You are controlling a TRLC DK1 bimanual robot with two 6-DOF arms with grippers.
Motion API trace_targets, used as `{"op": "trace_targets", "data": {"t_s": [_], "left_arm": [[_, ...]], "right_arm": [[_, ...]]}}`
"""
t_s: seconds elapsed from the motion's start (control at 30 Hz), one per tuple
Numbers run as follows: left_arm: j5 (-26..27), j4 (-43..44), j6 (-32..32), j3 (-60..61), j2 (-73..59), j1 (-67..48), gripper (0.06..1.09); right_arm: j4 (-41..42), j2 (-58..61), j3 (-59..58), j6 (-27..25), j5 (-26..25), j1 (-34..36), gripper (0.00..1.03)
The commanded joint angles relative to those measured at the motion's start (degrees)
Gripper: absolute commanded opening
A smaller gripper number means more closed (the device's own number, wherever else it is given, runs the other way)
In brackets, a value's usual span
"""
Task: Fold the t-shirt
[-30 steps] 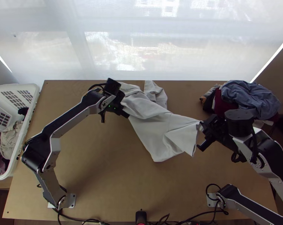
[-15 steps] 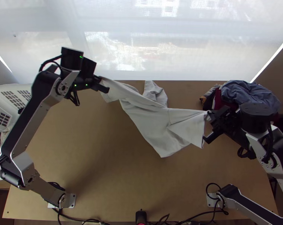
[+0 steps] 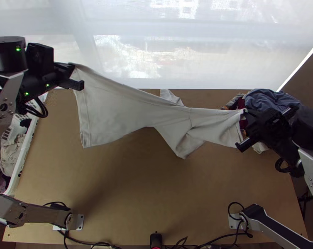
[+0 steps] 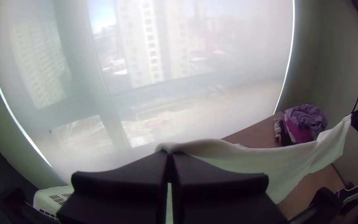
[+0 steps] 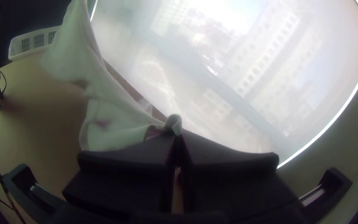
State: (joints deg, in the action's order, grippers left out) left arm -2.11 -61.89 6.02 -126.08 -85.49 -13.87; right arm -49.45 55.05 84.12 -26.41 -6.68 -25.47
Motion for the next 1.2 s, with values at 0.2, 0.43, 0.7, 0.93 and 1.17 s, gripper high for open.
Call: {"op": "trace_targets", "data": {"t_s": [0.2, 0.43, 0.7, 0.93, 1.17], "left_arm": [[-0.09, -9.13, -0.22, -1.18, 10.7, 1.3, 0.09], [-0.18, -10.53, -0.13, -1.36, 13.51, 1.39, 0.09], [-0.18, -5.52, 0.39, -1.89, 18.43, 4.55, 0.09], [-0.35, -4.47, 3.12, -2.33, 24.32, 6.05, 0.09], [-0.18, -0.78, 4.17, -1.97, 28.98, 13.17, 0.09]], "right_arm": [[-2.49, -0.99, 10.72, 0.4, 0.09, -4.23, 0.02], [-3.63, -2.14, 12.21, 0.57, -0.18, -5.46, 0.02], [3.75, -4.33, 13.44, -1.01, -2.2, -5.2, 0.02], [10.43, -7.59, 14.06, -3.21, -2.55, -5.2, 0.02], [17.28, -10.13, 15.29, -7.69, -0.79, -5.46, 0.02]]}}
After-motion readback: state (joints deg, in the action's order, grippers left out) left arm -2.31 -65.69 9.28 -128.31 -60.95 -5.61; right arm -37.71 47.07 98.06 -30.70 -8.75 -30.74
